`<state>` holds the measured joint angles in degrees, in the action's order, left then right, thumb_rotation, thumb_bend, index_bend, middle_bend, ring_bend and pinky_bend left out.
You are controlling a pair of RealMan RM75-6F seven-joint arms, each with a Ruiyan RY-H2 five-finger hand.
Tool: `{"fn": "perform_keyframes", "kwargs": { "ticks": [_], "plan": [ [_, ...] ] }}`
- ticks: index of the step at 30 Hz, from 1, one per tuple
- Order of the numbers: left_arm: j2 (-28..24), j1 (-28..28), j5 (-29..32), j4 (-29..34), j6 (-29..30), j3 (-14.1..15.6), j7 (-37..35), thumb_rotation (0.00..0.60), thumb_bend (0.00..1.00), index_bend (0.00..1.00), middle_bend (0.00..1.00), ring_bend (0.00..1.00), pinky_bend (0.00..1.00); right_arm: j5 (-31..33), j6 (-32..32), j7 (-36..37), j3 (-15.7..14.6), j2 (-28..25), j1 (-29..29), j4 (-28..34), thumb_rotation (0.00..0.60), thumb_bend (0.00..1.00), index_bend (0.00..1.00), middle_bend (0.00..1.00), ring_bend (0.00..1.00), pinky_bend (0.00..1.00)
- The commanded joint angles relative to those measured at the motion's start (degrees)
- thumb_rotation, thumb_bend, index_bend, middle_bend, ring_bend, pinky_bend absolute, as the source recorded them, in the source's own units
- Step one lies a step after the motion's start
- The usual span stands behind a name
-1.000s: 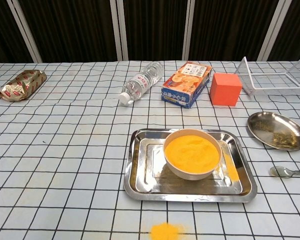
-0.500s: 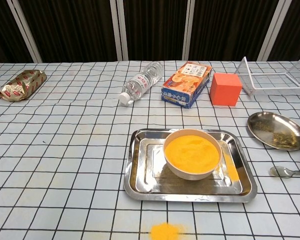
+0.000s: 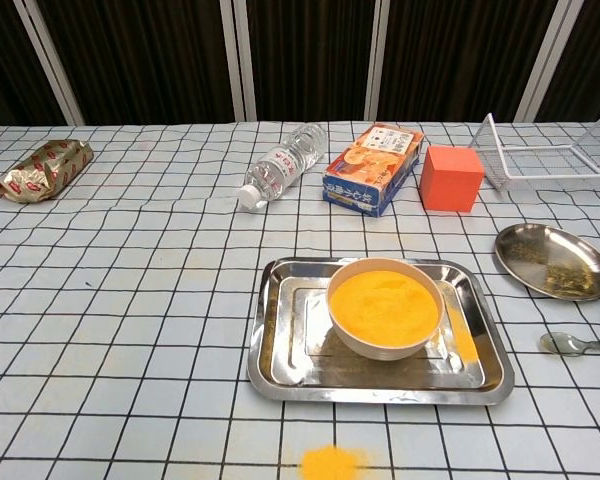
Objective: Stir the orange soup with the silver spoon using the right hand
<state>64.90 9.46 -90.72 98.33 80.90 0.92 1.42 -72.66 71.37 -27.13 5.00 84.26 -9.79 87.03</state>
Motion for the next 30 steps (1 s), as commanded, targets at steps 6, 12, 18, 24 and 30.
{"fn": "perform_keyframes", "kwargs": {
  "ticks": [6,12,18,24,30],
  "plan": [
    [0.00,0.00,0.13,0.11,-0.09,-0.01,0.21,0.600,0.02,0.00,0.00,0.00,0.00,0.90,-0.65,-0.15,-0.05,1.89,-0.73,-2.06,0.600,0.35,0.41,0.12,0.00,0.00],
    [0.01,0.00,0.22,0.10,-0.12,-0.05,0.24,0.600,0.02,0.00,0.00,0.00,0.00,1.88,-1.14,-0.31,0.32,3.29,-1.37,-3.45,0.600,0.35,0.45,0.14,0.00,0.00],
    [0.00,0.02,0.29,0.12,-0.20,-0.06,0.30,0.600,0.02,0.00,0.00,0.00,0.00,2.84,-1.56,-0.33,0.42,4.37,-1.76,-5.06,0.600,0.36,0.48,0.15,0.00,0.00],
    [0.01,0.03,0.37,0.19,-0.30,-0.05,0.52,0.600,0.02,0.00,0.00,0.00,0.00,3.16,-1.55,0.13,0.61,4.79,-2.04,-6.08,0.600,0.36,0.48,0.15,0.00,0.00],
    [0.03,0.01,0.49,0.26,-0.34,-0.05,0.71,0.600,0.02,0.00,0.00,0.00,0.00,3.65,-1.86,0.10,0.55,4.95,-2.30,-6.63,0.600,0.39,0.48,0.15,0.00,0.00]
  ]
}}
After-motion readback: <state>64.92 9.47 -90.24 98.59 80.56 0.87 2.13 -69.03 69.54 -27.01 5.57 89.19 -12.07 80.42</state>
